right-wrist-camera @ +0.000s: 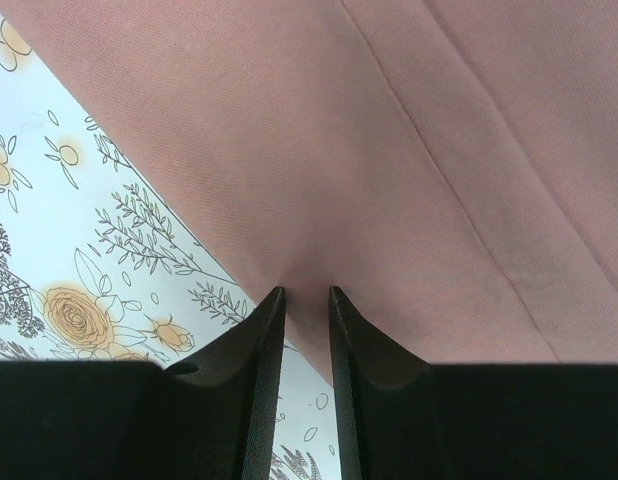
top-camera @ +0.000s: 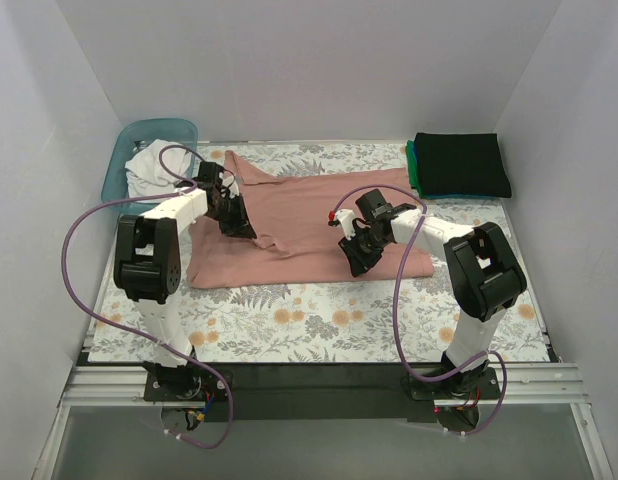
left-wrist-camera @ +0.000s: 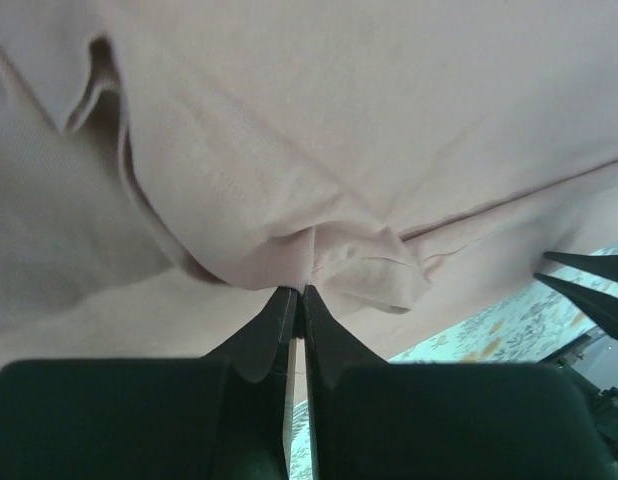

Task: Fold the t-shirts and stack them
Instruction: Fold the tshirt

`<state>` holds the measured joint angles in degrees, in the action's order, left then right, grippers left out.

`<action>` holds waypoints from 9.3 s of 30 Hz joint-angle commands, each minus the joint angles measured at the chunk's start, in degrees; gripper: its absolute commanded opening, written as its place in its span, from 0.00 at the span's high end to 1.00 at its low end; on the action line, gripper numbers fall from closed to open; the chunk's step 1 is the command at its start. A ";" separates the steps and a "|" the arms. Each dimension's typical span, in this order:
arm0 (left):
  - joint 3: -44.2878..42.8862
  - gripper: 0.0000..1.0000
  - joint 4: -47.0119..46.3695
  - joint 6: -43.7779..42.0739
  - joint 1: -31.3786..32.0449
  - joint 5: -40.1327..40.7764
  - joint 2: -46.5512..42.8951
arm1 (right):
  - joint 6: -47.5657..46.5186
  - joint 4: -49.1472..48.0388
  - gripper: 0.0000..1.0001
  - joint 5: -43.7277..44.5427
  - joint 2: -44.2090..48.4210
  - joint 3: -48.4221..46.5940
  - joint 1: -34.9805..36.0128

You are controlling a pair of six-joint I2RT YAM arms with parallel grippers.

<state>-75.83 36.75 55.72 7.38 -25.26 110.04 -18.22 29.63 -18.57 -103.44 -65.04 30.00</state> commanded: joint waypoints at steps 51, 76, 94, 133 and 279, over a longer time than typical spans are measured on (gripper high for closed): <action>11.22 0.54 7.01 -31.28 -11.33 5.31 -4.12 | -8.94 6.93 0.73 4.07 3.48 10.97 -13.13; -25.31 0.45 -0.53 -16.97 -11.51 -2.87 6.31 | -3.94 13.62 0.64 4.94 -16.08 -36.64 -23.49; -33.06 0.44 -6.96 -13.19 -11.51 4.25 18.10 | 3.63 4.30 0.60 15.84 -24.88 -42.36 -24.81; -44.66 0.38 -13.11 -11.69 -8.34 10.67 33.31 | 6.53 3.95 0.99 12.68 -32.18 -43.07 -25.96; 13.61 0.68 11.68 -36.03 -10.02 -11.27 -38.49 | -11.67 10.36 0.47 8.82 7.63 -3.25 -26.66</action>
<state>-58.04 49.06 22.24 -2.79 -25.82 78.81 -31.46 37.01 -6.79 -99.44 -64.79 3.38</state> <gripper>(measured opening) 0.331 0.533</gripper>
